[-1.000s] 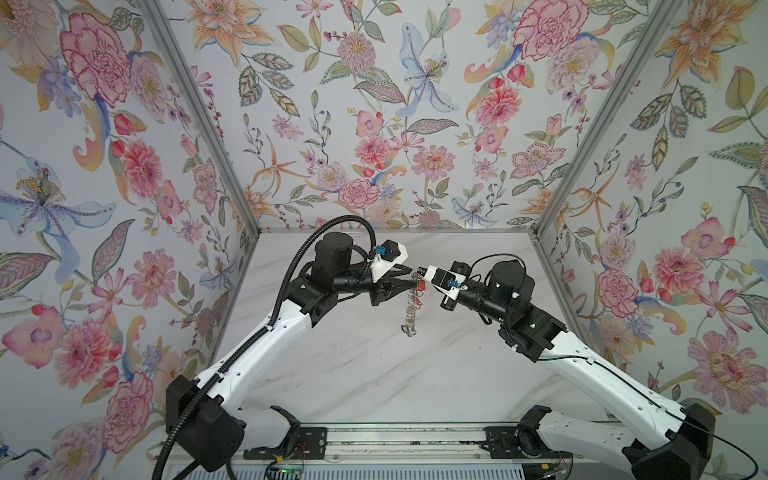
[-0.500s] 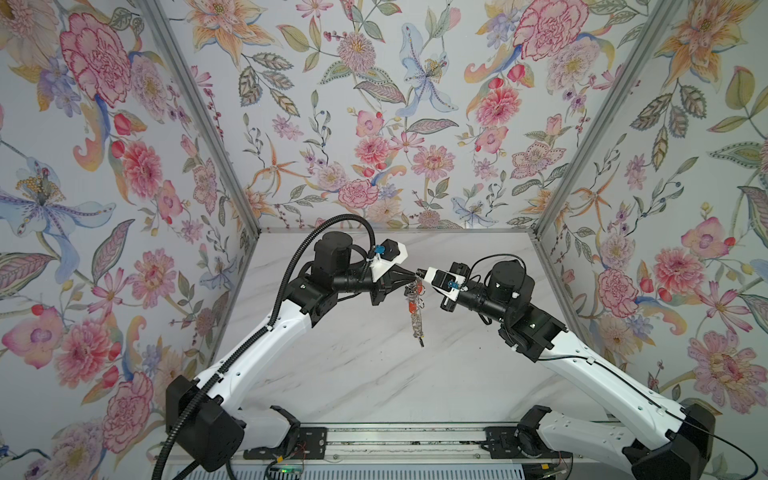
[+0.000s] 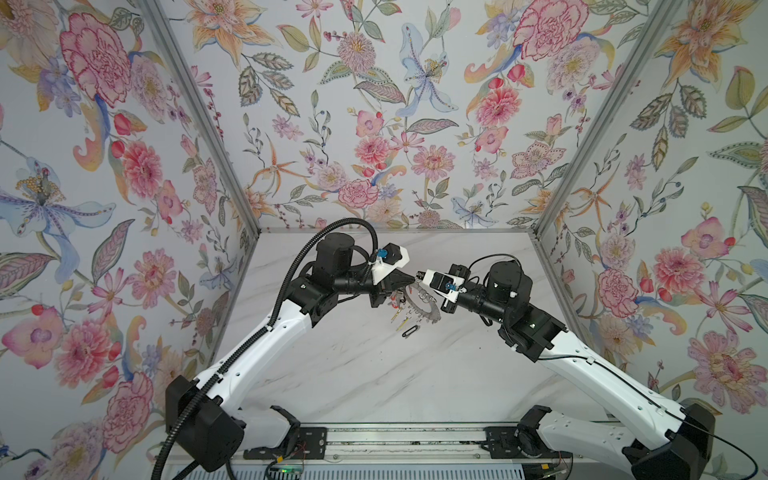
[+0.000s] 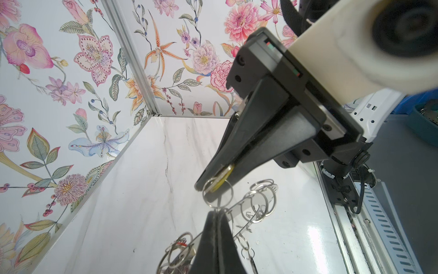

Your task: Remove the keys from the keyring

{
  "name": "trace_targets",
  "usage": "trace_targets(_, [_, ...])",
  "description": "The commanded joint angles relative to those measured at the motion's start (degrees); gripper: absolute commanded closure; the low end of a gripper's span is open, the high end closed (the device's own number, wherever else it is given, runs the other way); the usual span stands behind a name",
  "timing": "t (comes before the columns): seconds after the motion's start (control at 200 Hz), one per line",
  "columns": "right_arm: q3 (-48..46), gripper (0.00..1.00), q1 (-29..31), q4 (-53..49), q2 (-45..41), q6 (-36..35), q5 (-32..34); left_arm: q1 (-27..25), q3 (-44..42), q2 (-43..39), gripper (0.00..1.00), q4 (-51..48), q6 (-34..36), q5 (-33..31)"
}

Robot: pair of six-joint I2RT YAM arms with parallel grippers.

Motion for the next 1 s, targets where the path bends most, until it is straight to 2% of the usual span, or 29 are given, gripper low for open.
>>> trace_targets(0.0, [-0.39,1.00,-0.43,2.60,-2.86,-0.79,2.60,-0.23,1.08,-1.85,1.00,-0.02,1.52,-2.63])
trace_targets(0.245, [-2.72,1.00,-0.96,2.45,-4.89,-0.34,4.20,-0.19,1.45,-2.95,1.00,1.89,0.98,-5.50])
trace_targets(0.53, [-3.87,1.00,-1.17,1.68,-5.19,-0.68,6.52,-0.14,0.31,-4.67,1.00,7.45,-2.17,-4.93])
trace_targets(0.746, [-5.55,1.00,-1.23,2.49,-5.89,-0.15,7.70,-0.14,0.53,-5.23,1.00,8.94,-3.18,-7.46])
trace_targets(0.996, [-5.43,1.00,-1.47,2.71,-5.13,0.35,8.34,-0.20,0.64,-4.50,1.00,10.52,-4.93,-5.41])
